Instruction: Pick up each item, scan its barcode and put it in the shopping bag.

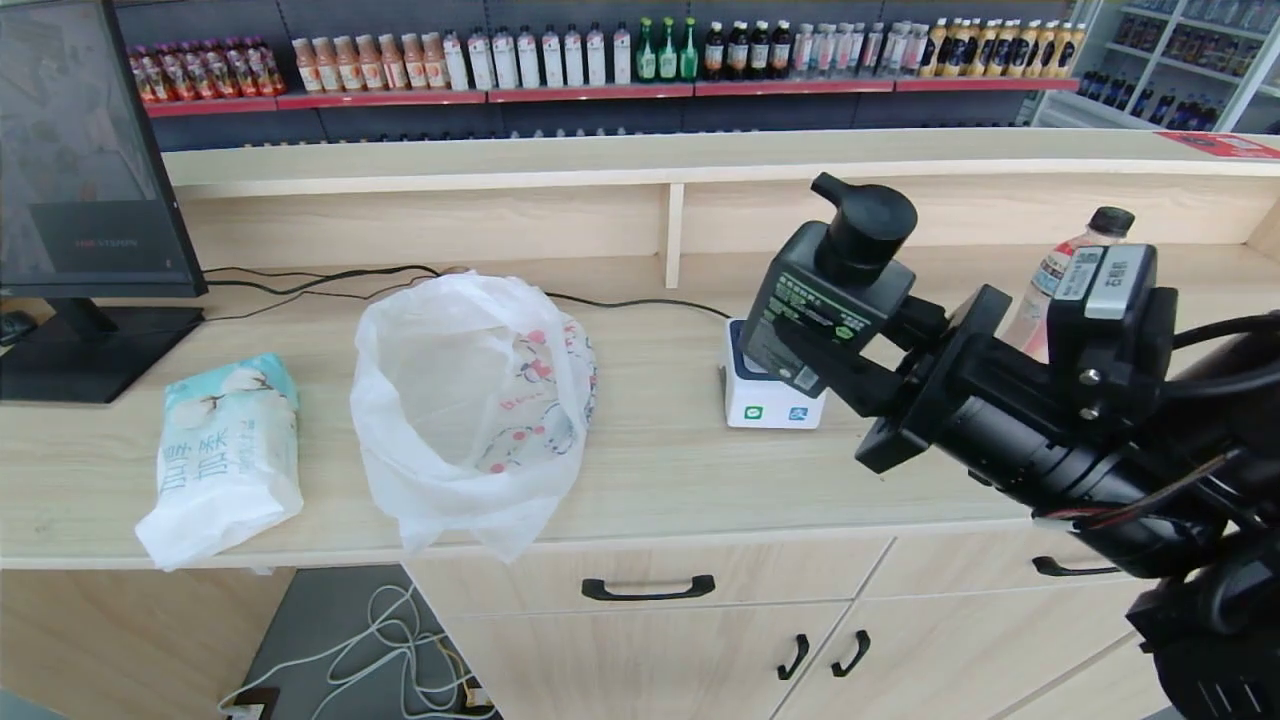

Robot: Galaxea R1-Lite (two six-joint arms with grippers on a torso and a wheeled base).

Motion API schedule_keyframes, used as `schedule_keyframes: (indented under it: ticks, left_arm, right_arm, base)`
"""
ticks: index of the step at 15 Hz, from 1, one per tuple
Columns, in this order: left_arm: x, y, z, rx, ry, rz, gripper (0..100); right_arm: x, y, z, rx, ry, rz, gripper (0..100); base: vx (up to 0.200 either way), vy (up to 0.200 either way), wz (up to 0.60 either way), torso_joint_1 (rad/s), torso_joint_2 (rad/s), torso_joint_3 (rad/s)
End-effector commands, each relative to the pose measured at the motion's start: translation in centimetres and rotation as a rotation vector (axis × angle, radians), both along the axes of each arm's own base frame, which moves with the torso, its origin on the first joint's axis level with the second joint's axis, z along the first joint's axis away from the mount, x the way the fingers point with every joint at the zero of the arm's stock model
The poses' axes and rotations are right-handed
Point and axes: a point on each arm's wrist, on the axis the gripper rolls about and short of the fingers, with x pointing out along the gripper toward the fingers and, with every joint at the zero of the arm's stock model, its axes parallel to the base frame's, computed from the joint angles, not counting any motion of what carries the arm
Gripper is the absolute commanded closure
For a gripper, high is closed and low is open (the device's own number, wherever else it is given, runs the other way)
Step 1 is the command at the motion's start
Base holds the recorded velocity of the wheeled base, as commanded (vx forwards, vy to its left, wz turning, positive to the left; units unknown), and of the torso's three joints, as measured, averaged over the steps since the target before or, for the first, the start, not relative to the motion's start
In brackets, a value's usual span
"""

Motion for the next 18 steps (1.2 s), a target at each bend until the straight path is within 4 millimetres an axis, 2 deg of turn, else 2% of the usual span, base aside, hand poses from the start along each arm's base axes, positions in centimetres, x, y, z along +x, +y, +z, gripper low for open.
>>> schedule_keyframes:
  ticks: [1, 2, 5, 9, 11, 13, 18]
  left_arm:
    - [0.0, 0.0, 0.0, 0.001, 0.000, 0.000, 0]
    - [0.0, 0.0, 0.0, 0.001, 0.000, 0.000, 0]
    - [0.0, 0.0, 0.0, 0.000, -0.002, 0.000, 0]
    - [0.0, 0.0, 0.0, 0.000, -0.002, 0.000, 0]
    - [0.0, 0.0, 0.0, 0.000, 0.000, 0.000, 0]
    - [0.0, 0.0, 0.0, 0.000, 0.000, 0.000, 0]
    - [0.0, 0.0, 0.0, 0.001, 0.000, 0.000, 0]
  right_arm:
    - [2.3, 0.0, -0.9, -0.041, -0.027, -0.054, 100]
    - [3.1, 0.4, -0.8, -0.058, -0.068, -0.072, 100]
    - [5.7, -0.5, -0.4, -0.114, -0.198, -0.192, 100]
    - [7.6, -2.2, -1.9, -0.214, -0.248, -0.285, 100]
    - [9.6, -2.7, -2.4, -0.262, -0.312, -0.259, 100]
    - [11.7, -2.2, -2.1, -0.270, -0.391, -0.219, 100]
    - [13.8, -2.8, -3.7, -0.345, -0.460, -0.170, 100]
  base:
    - [0.000, 0.000, 0.00, 0.000, 0.00, 0.000]
    - [0.000, 0.000, 0.00, 0.000, 0.00, 0.000]
    - [0.000, 0.000, 0.00, 0.000, 0.00, 0.000]
    - [0.000, 0.000, 0.00, 0.000, 0.00, 0.000]
    - [0.000, 0.000, 0.00, 0.000, 0.00, 0.000]
    - [0.000, 0.000, 0.00, 0.000, 0.00, 0.000]
    - [0.000, 0.000, 0.00, 0.000, 0.00, 0.000]
